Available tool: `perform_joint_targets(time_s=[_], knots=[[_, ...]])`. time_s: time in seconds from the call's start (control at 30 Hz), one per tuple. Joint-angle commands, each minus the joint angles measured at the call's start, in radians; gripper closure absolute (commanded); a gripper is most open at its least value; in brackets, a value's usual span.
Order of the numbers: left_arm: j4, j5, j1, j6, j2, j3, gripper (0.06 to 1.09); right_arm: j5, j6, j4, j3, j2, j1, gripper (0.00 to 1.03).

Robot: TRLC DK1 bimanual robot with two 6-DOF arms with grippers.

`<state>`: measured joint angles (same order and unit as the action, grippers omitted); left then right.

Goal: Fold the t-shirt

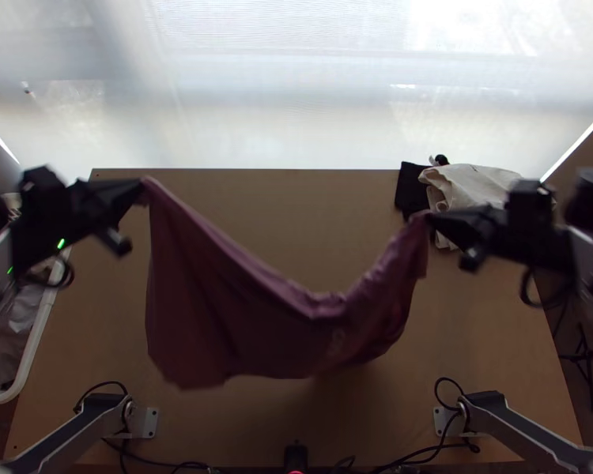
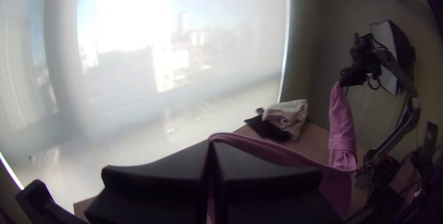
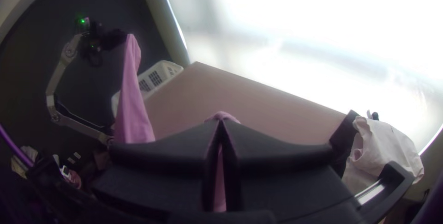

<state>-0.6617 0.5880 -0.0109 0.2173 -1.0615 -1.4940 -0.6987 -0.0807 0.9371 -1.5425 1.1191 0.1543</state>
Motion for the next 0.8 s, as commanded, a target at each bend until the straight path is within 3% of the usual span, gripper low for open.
perform_joint_targets(time_s=[0.0, 0.07, 0.13, 0.17, 0.27, 0.37, 0.43, 0.53, 0.77], knots=[[0.231, 0.049, 0.252, 0.079, -0.379, 0.124, 1.05, 0.108, -0.071, -0.192, 0.007, 0.432, -0.007, 0.99], [0.232, 0.029, 0.258, 0.142, -0.454, 0.124, 1.05, 0.119, -0.097, -0.189, -0.062, 0.578, 0.007, 0.99], [0.238, -0.070, 0.239, 0.261, -0.515, 0.163, 1.05, 0.128, -0.099, -0.169, -0.136, 0.703, 0.016, 0.99], [0.237, -0.076, 0.236, 0.284, -0.543, 0.179, 1.05, 0.131, -0.094, -0.166, -0.166, 0.757, 0.014, 0.99], [0.306, -0.125, 0.227, 0.347, -0.588, 0.239, 1.05, 0.255, -0.100, -0.175, -0.226, 0.858, 0.019, 0.99], [0.323, -0.129, 0.196, 0.314, -0.664, 0.219, 1.05, 0.274, -0.083, -0.178, -0.314, 0.941, 0.031, 0.99], [0.350, -0.191, 0.150, 0.356, -0.715, 0.213, 1.05, 0.375, -0.108, -0.178, -0.350, 0.986, 0.065, 0.99], [0.378, -0.238, 0.147, 0.324, -0.830, 0.100, 1.05, 0.436, -0.091, -0.178, -0.412, 1.025, 0.079, 0.99], [0.344, -0.284, 0.150, 0.267, -0.974, -0.146, 1.05, 0.507, -0.044, -0.178, -0.585, 1.088, 0.065, 0.99]])
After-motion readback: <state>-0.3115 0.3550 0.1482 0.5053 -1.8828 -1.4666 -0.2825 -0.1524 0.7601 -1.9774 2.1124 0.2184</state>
